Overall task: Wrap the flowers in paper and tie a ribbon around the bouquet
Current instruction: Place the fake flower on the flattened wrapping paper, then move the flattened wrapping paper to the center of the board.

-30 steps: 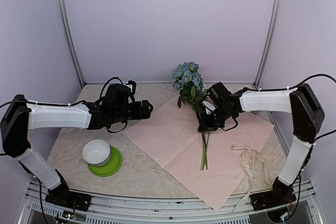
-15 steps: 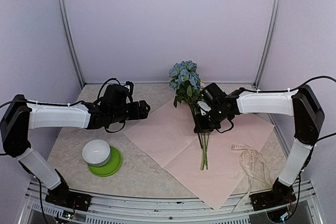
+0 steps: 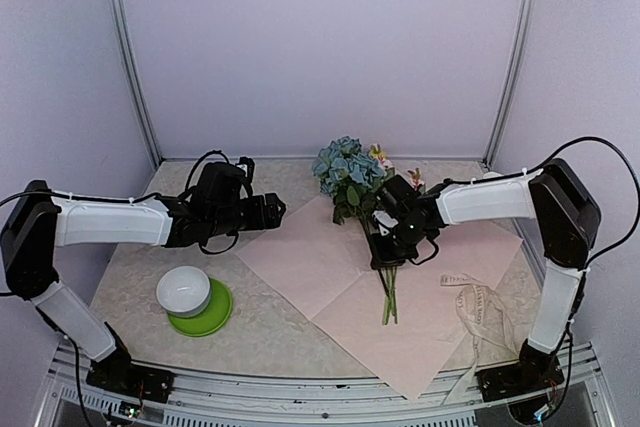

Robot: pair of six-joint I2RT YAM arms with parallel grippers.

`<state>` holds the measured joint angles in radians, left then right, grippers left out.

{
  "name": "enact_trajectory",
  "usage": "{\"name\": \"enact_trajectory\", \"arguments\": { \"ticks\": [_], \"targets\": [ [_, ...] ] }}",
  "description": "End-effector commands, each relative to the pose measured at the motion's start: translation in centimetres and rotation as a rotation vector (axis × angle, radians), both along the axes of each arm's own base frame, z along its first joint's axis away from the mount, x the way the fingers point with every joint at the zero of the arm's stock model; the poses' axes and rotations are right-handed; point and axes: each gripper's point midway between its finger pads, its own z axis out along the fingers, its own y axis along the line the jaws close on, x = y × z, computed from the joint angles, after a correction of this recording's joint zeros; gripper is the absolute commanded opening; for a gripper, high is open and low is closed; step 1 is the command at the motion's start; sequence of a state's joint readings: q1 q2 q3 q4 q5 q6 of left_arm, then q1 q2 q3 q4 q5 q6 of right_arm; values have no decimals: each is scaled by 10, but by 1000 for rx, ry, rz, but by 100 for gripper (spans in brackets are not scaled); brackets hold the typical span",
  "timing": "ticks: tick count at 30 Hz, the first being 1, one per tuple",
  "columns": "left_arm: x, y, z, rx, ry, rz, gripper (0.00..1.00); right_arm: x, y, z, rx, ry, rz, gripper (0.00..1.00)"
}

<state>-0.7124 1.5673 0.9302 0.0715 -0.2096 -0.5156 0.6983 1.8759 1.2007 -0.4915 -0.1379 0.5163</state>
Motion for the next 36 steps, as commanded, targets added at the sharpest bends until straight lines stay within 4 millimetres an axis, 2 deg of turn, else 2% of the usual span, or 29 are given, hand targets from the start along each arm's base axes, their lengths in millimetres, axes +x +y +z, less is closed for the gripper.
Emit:
{"name": "enact_trajectory", "arguments": {
  "ticks": [1, 10, 15, 18, 21, 23, 25, 28, 33, 36],
  "targets": [
    [1, 3, -3, 10, 9, 0, 88, 1, -1, -12, -27, 8, -9, 2],
    [1, 9, -12, 32, 29, 11, 89, 6, 2, -1, -9, -13, -18, 28],
    [1, 13, -20, 46, 51, 18, 91, 8, 9, 13, 27, -25, -8, 30],
    [-2, 16, -31, 53, 97, 10, 92, 8, 22, 38, 111, -49, 36, 30],
    [-8, 13, -51, 67, 161, -27, 94, 11, 35, 77, 206, -110, 83, 32],
    [-13, 9, -67, 92, 212, -68, 95, 14, 33, 96, 241, -138, 87, 33],
    [-19, 6, -87, 129, 280, -111, 96, 20, 18, 103, 233, -150, 63, 34],
    [-22, 14, -105, 179, 336, -98, 97, 29, -20, 95, 161, -142, -26, 35],
    [-23, 29, -112, 147, 364, -41, 99, 39, -106, 77, 62, -137, -181, 38],
    [-28, 30, -110, 137, 378, -34, 99, 36, -152, 64, -22, -121, -266, 40]
  ]
}}
